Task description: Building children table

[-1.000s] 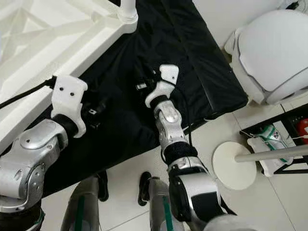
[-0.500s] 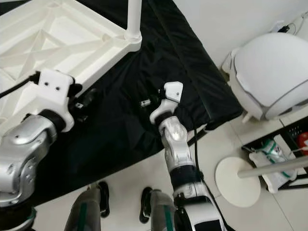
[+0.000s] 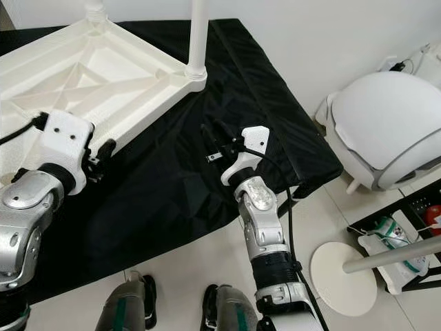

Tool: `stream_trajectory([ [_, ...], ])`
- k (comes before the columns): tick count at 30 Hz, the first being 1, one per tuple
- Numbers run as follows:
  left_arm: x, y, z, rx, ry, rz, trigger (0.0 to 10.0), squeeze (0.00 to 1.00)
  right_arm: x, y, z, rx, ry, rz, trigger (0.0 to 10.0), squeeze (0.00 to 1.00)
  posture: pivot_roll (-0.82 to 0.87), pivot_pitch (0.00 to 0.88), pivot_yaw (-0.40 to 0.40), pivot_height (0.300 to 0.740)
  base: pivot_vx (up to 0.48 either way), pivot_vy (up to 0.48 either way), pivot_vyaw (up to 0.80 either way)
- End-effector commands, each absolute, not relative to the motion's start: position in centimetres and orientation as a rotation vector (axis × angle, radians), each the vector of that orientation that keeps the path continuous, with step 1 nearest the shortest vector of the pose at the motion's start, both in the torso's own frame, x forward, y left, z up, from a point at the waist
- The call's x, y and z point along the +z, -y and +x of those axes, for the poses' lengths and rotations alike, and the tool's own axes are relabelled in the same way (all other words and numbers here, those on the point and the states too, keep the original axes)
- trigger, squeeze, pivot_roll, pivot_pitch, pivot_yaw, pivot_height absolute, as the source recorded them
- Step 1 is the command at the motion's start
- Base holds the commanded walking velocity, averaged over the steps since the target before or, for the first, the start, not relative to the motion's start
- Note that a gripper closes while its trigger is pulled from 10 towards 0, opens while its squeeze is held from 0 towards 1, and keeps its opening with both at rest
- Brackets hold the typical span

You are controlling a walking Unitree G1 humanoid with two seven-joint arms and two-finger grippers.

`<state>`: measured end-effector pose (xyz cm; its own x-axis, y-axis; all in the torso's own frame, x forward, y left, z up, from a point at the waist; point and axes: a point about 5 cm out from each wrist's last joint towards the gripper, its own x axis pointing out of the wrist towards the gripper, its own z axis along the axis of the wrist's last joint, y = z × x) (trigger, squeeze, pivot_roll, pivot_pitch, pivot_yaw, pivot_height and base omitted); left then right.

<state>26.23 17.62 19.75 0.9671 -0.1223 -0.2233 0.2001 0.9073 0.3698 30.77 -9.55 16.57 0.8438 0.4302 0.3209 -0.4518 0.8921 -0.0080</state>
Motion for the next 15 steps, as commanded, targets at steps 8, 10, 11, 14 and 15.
stream_trajectory([
  [8, 18.2, -18.2, 26.8, -0.128, -0.272, 0.465, 10.0, 0.0, 17.2, 10.4, 30.5, 0.446, 0.323, 0.071, 10.0, 0.0, 0.06, 0.061, -0.061, 0.74, 0.0, 0.0, 0.0],
  [10, 18.1, -18.1, 26.8, -0.16, -0.273, 0.468, 10.0, 0.0, 17.4, 10.6, 30.4, 0.439, 0.323, 0.062, 10.0, 0.0, 0.06, 0.065, -0.062, 0.74, 0.0, 0.0, 0.0],
  [11, 18.1, -18.1, 26.8, -0.16, -0.273, 0.468, 10.0, 0.0, 17.4, 10.6, 30.4, 0.439, 0.323, 0.062, 10.0, 0.0, 0.06, 0.065, -0.062, 0.74, 0.0, 0.0, 0.0],
  [14, 18.0, -18.1, 26.7, -0.184, -0.276, 0.436, 10.0, 0.0, 17.5, 10.9, 30.4, 0.433, 0.317, 0.052, 10.0, 0.0, 0.06, 0.068, -0.064, 0.74, 0.0, 0.0, 0.0],
  [15, 18.0, -18.2, 26.7, -0.196, -0.282, 0.411, 10.0, 0.0, 17.5, 11.0, 30.4, 0.431, 0.314, 0.046, 10.0, 0.0, 0.06, 0.068, -0.064, 0.74, 0.0, 0.0, 0.0],
])
